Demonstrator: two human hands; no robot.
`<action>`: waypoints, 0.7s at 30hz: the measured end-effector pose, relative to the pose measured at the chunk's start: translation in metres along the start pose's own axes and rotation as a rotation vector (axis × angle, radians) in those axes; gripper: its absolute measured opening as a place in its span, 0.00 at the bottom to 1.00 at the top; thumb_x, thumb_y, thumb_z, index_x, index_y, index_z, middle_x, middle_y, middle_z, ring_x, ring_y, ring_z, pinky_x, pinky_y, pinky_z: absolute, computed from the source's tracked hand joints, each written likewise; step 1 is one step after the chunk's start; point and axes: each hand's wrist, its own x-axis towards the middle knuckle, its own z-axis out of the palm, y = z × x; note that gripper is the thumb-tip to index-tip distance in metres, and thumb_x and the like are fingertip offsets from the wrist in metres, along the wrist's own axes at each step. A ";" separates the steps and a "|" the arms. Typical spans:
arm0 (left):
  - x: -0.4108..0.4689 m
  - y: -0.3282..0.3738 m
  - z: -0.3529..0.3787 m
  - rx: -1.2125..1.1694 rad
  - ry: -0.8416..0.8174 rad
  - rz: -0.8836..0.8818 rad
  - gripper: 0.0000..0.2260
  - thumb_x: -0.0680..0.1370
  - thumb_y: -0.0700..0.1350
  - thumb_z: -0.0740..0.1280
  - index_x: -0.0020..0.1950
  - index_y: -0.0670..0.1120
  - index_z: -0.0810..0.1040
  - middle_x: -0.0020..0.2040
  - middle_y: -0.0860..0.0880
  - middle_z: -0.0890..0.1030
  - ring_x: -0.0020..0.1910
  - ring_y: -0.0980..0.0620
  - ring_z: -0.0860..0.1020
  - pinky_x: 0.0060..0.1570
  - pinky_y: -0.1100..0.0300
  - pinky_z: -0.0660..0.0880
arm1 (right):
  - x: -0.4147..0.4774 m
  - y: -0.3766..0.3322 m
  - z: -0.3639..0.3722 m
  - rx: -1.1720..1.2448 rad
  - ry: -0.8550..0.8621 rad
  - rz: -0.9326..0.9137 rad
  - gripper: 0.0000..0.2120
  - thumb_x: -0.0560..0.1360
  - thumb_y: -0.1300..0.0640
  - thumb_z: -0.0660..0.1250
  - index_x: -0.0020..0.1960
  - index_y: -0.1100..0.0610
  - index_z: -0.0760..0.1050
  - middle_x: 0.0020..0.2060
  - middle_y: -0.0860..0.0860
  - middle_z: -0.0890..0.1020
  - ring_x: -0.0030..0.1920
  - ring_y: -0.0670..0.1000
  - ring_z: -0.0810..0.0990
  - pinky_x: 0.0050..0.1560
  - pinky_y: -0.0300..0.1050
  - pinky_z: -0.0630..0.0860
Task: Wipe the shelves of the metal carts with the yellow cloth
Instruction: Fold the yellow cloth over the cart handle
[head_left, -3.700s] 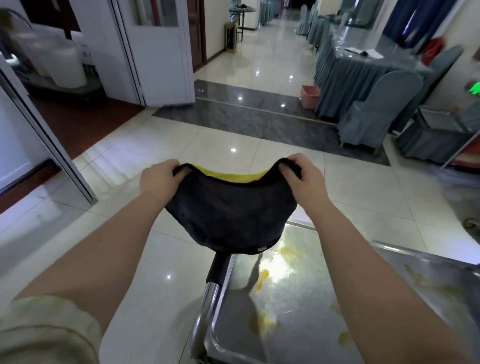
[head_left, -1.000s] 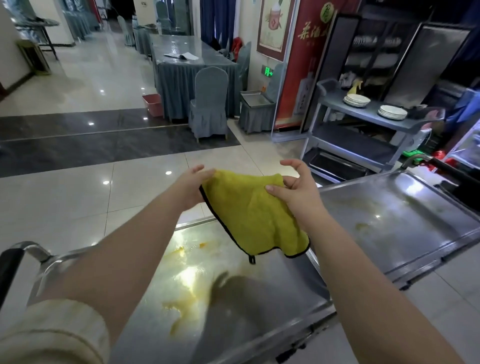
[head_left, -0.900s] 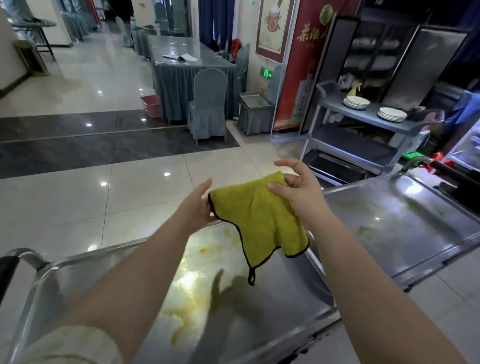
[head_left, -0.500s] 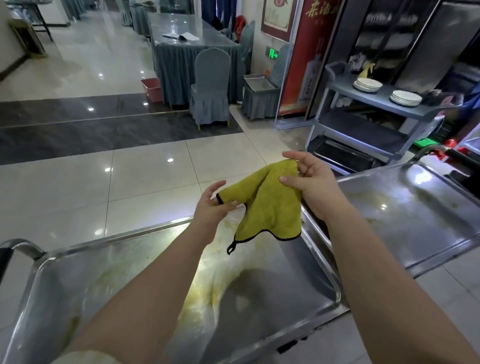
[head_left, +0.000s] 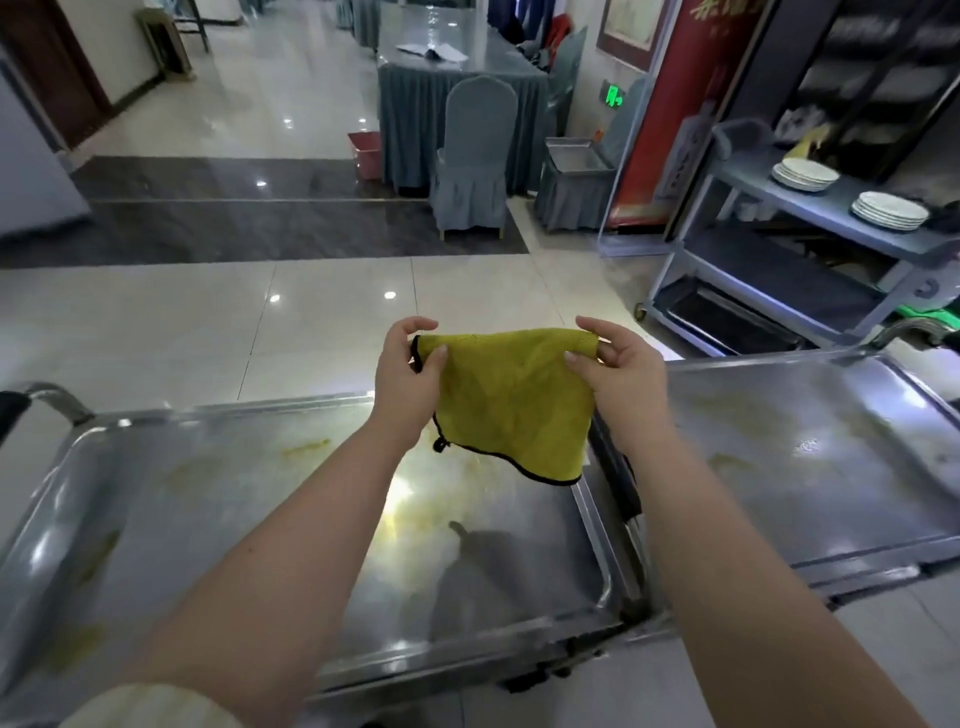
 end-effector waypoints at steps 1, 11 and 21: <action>-0.004 0.000 0.003 0.020 -0.002 -0.008 0.14 0.78 0.40 0.66 0.49 0.63 0.75 0.48 0.55 0.76 0.46 0.55 0.74 0.44 0.62 0.72 | -0.001 0.005 -0.006 -0.120 0.001 -0.034 0.17 0.71 0.65 0.73 0.55 0.49 0.80 0.44 0.49 0.86 0.49 0.49 0.84 0.55 0.49 0.80; -0.085 -0.042 0.008 0.466 -0.053 0.040 0.12 0.72 0.39 0.72 0.53 0.52 0.82 0.51 0.51 0.77 0.48 0.58 0.75 0.52 0.65 0.72 | -0.035 0.071 -0.046 -0.508 -0.007 -0.189 0.06 0.72 0.56 0.74 0.48 0.50 0.81 0.46 0.38 0.70 0.51 0.48 0.73 0.57 0.47 0.73; -0.147 -0.084 -0.005 0.233 -0.154 -0.158 0.04 0.78 0.48 0.69 0.48 0.59 0.77 0.42 0.59 0.80 0.41 0.59 0.78 0.38 0.67 0.75 | -0.101 0.138 -0.049 -0.293 -0.019 0.023 0.04 0.80 0.49 0.63 0.54 0.47 0.71 0.42 0.35 0.77 0.43 0.33 0.75 0.41 0.27 0.68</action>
